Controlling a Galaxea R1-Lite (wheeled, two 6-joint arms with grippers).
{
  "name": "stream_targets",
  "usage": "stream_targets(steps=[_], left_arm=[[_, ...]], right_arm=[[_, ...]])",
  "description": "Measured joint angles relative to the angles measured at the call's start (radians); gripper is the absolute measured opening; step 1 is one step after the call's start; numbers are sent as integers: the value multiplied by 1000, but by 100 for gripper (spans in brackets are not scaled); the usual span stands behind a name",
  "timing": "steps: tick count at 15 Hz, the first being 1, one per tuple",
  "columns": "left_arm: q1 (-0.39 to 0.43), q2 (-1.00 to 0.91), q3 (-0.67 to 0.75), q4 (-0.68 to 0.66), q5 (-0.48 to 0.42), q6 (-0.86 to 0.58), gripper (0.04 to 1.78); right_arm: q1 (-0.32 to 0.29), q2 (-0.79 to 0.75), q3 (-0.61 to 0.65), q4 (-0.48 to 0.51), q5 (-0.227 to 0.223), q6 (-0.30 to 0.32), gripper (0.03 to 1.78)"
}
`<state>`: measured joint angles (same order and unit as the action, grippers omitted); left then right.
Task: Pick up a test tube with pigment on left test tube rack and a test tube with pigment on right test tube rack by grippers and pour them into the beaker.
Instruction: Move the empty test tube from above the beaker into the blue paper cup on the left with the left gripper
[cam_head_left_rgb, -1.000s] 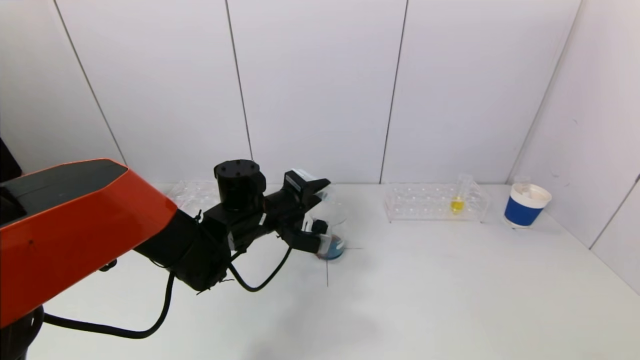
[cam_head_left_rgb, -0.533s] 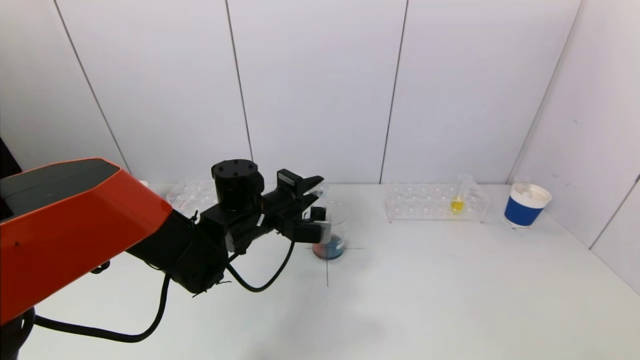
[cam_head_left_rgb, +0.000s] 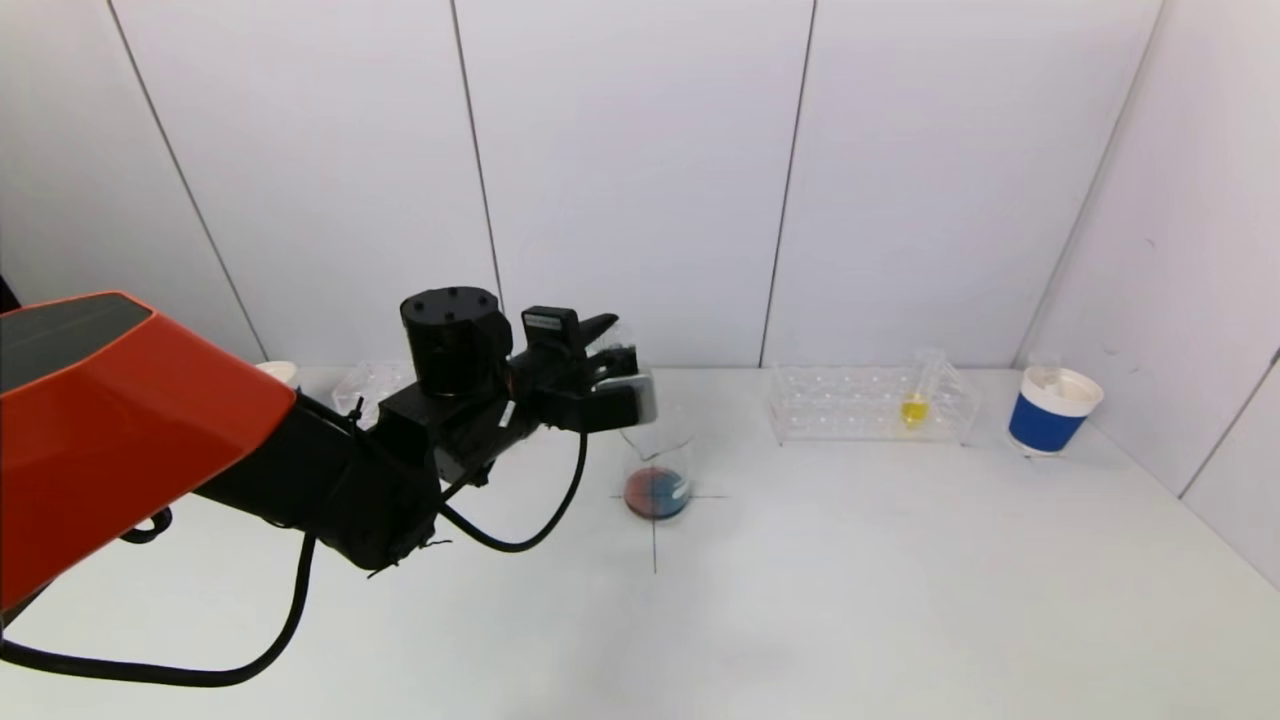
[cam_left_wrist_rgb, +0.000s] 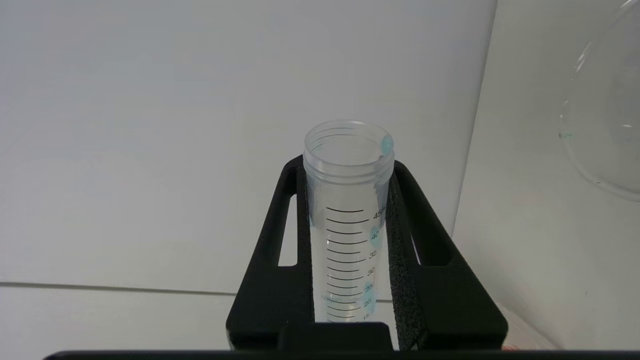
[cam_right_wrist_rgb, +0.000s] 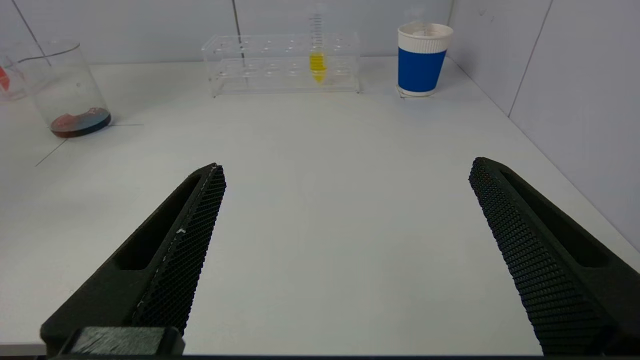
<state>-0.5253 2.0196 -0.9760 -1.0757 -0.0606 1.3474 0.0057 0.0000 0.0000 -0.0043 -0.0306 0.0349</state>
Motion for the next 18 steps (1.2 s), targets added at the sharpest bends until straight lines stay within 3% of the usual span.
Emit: stream_targets(steps=[6, 12, 18], left_arm=[[18, -51, -103, 33, 121, -155, 44], [80, -130, -229, 268, 173, -219, 44], [139, -189, -340, 418, 197, -329, 44]], right_arm=[[0, 0, 0, 0, 0, 0, 177], [0, 0, 0, 0, 0, 0, 177], [0, 0, 0, 0, 0, 0, 177]])
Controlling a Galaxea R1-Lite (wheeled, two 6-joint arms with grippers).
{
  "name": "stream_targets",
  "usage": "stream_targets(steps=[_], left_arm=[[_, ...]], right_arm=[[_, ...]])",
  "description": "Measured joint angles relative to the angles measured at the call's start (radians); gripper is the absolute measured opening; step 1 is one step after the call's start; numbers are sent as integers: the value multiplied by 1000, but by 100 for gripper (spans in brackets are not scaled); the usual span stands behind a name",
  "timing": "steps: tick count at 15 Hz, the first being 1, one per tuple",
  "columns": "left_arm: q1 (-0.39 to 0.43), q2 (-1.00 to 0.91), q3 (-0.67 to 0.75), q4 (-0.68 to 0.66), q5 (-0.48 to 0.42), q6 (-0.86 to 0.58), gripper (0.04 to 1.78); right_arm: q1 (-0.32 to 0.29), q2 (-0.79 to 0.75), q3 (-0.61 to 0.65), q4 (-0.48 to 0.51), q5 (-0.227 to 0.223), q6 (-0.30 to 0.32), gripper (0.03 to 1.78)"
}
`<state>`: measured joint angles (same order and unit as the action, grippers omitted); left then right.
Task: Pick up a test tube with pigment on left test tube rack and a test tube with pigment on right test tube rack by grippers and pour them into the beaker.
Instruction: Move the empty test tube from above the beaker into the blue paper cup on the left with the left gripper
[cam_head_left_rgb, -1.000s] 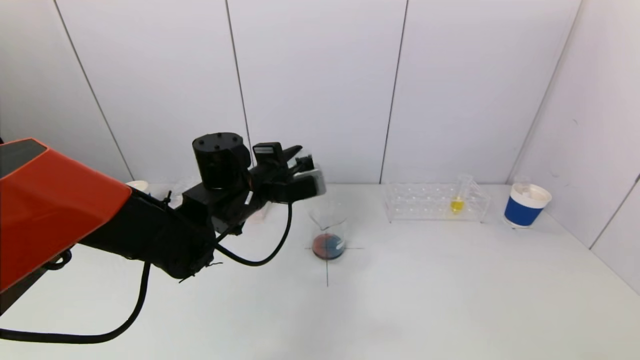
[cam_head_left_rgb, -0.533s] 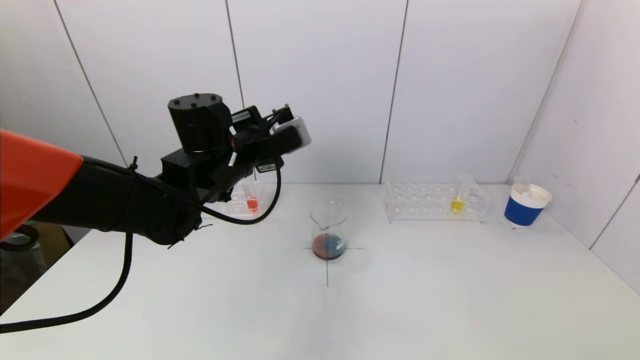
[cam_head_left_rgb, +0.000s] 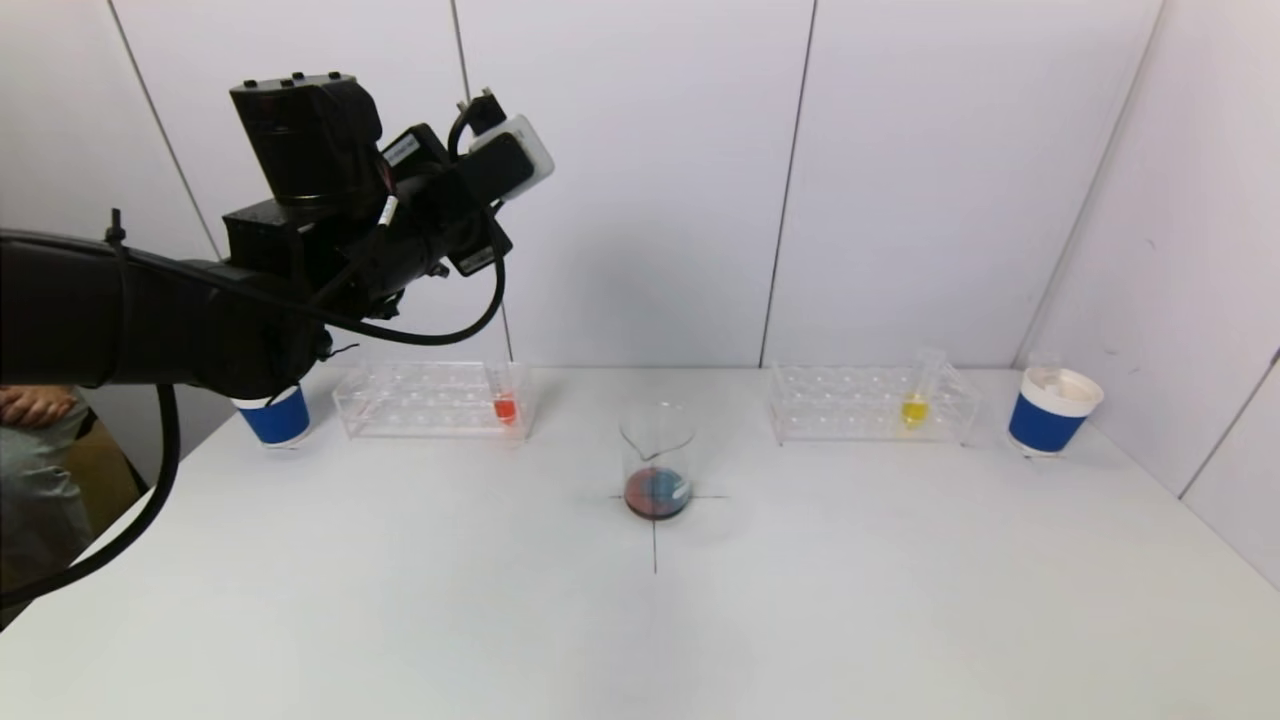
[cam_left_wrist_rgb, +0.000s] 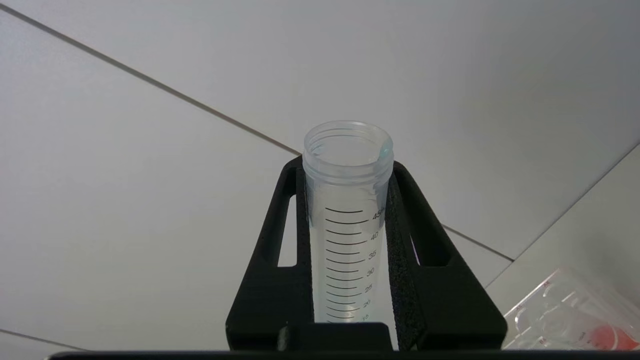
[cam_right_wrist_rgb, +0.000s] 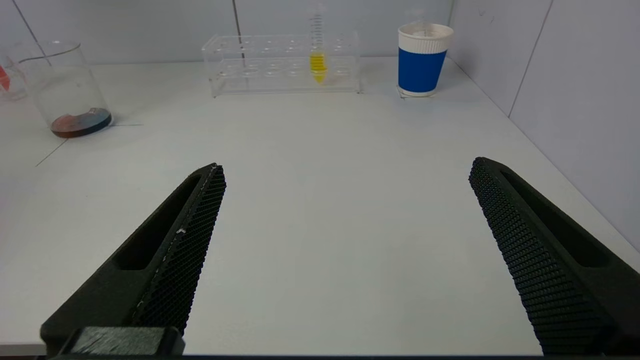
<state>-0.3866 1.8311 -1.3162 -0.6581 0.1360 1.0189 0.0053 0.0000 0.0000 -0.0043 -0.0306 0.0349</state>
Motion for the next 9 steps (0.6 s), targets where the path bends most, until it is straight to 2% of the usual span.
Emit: stream_targets(steps=[3, 9], left_arm=[[4, -29, -44, 88, 46, -90, 44], [65, -67, -173, 264, 52, -247, 44]], right_arm=[[0, 0, 0, 0, 0, 0, 177], [1, 0, 0, 0, 0, 0, 177]])
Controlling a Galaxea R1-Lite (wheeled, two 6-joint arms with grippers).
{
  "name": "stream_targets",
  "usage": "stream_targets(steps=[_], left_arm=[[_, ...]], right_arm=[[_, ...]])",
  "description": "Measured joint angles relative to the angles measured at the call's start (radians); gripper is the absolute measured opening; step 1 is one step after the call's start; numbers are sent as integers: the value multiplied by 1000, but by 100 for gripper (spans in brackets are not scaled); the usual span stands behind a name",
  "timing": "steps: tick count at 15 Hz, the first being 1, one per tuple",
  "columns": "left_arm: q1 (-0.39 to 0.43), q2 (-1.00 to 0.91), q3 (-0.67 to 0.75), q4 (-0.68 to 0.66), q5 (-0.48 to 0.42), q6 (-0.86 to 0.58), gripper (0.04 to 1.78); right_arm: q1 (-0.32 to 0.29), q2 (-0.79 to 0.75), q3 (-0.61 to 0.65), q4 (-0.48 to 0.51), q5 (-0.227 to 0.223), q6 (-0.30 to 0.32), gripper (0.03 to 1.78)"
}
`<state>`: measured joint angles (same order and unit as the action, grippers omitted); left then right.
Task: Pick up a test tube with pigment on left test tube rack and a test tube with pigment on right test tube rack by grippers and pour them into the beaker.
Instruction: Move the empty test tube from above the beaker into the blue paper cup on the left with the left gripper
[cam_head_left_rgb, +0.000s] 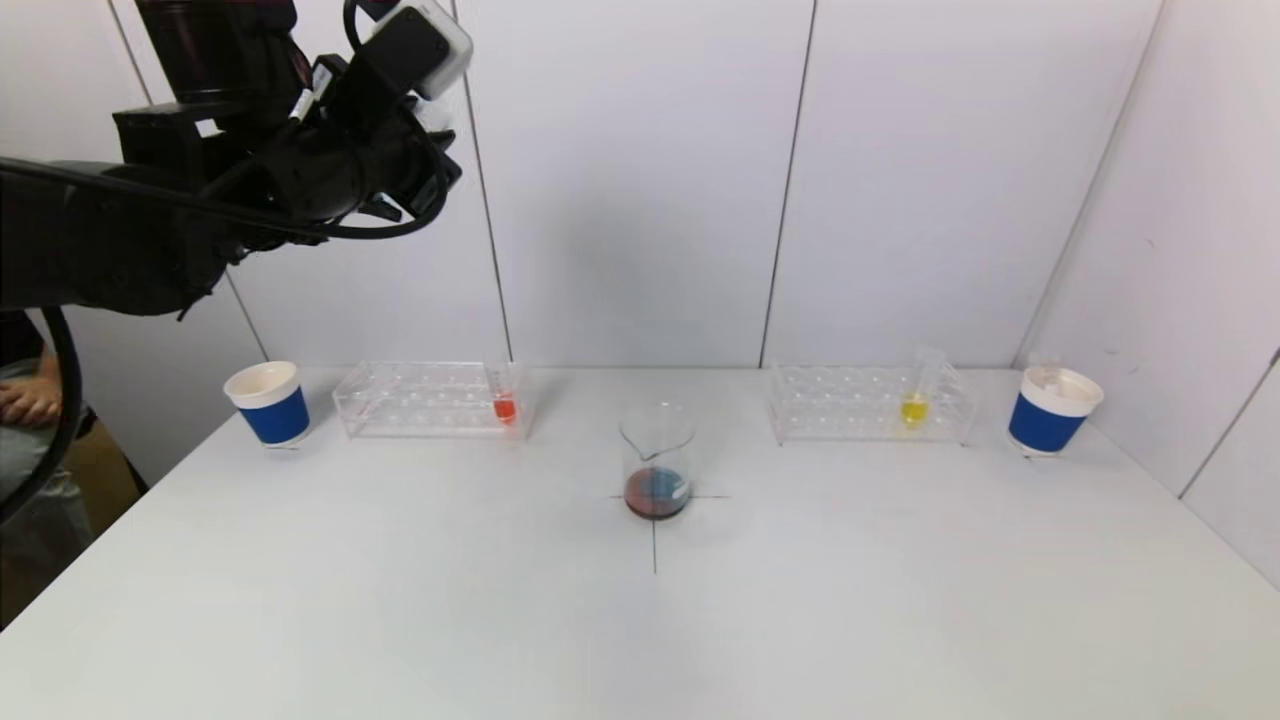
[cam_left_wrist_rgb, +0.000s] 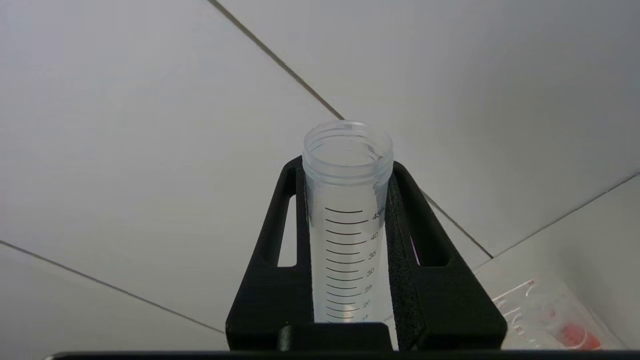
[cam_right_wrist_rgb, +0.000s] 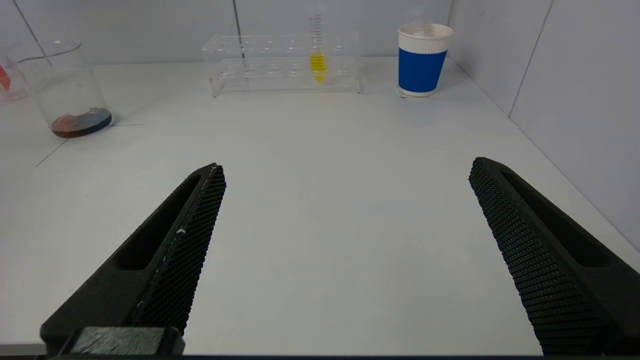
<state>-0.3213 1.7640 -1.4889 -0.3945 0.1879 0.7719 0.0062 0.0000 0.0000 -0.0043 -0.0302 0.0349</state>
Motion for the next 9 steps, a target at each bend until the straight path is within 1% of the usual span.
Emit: stream_targets(steps=[3, 7, 9], left_arm=[[41, -20, -29, 61, -2, -84, 44], [117, -42, -46, 67, -4, -220, 44], [174, -52, -46, 70, -14, -277, 44]], right_arm=[[0, 0, 0, 0, 0, 0, 177], [0, 0, 0, 0, 0, 0, 177], [0, 0, 0, 0, 0, 0, 177]])
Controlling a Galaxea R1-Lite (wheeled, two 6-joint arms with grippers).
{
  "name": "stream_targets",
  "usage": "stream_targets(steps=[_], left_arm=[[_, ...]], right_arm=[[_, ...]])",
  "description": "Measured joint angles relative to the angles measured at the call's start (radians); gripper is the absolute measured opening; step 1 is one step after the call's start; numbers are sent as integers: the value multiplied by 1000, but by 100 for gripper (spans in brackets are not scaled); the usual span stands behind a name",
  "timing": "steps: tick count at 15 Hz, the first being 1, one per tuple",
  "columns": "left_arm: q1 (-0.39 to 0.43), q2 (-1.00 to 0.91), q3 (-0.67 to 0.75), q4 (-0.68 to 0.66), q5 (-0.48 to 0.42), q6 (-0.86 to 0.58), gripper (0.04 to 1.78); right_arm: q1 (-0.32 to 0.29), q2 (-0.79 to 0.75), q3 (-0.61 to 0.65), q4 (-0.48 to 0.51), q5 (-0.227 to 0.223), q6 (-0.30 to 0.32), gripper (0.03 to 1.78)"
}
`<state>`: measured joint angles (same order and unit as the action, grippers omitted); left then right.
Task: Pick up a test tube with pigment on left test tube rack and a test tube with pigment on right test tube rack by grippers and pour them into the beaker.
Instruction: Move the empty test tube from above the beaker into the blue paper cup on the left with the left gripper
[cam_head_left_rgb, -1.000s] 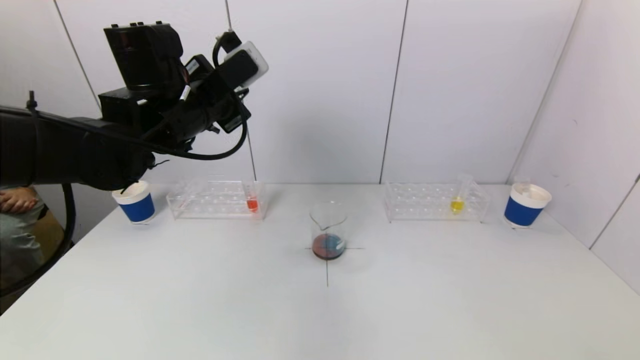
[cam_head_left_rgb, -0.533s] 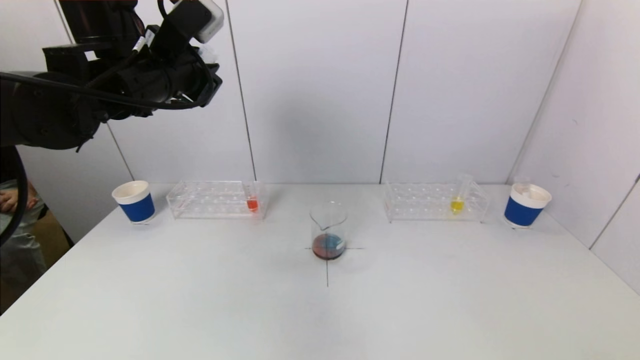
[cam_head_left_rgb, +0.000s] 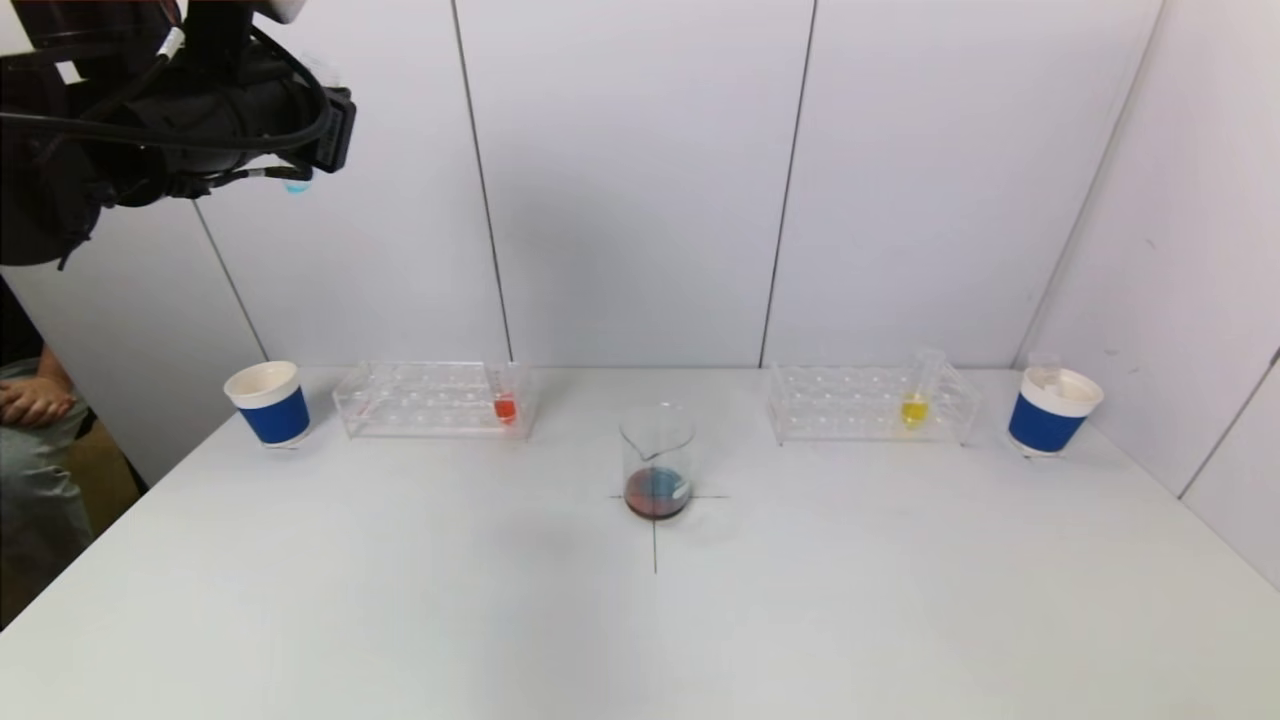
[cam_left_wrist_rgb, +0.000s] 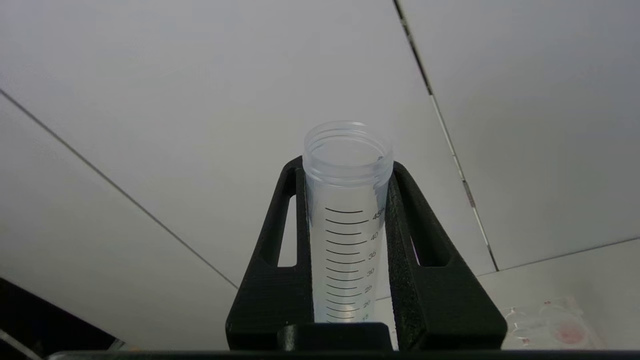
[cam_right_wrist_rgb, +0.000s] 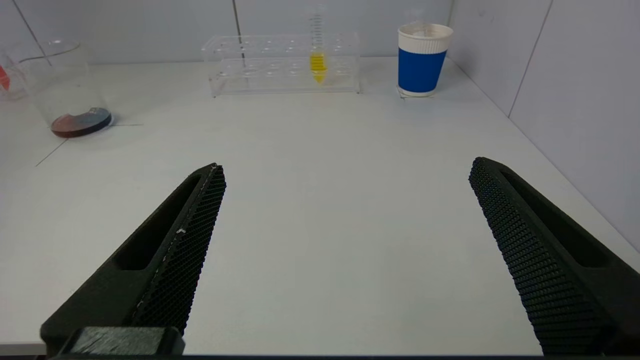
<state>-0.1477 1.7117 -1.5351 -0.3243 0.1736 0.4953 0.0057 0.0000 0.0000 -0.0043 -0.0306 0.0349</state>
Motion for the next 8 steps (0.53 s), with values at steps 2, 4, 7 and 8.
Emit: stream_targets(steps=[2, 4, 7, 8], left_arm=[[54, -10, 12, 0, -4, -47, 44], [102, -16, 27, -1, -7, -127, 44], [157, -18, 61, -10, -4, -192, 44], [166, -20, 83, -11, 0, -214, 44]], right_arm=[[0, 0, 0, 0, 0, 0, 177], [0, 0, 0, 0, 0, 0, 177], [0, 0, 0, 0, 0, 0, 177], [0, 0, 0, 0, 0, 0, 177]])
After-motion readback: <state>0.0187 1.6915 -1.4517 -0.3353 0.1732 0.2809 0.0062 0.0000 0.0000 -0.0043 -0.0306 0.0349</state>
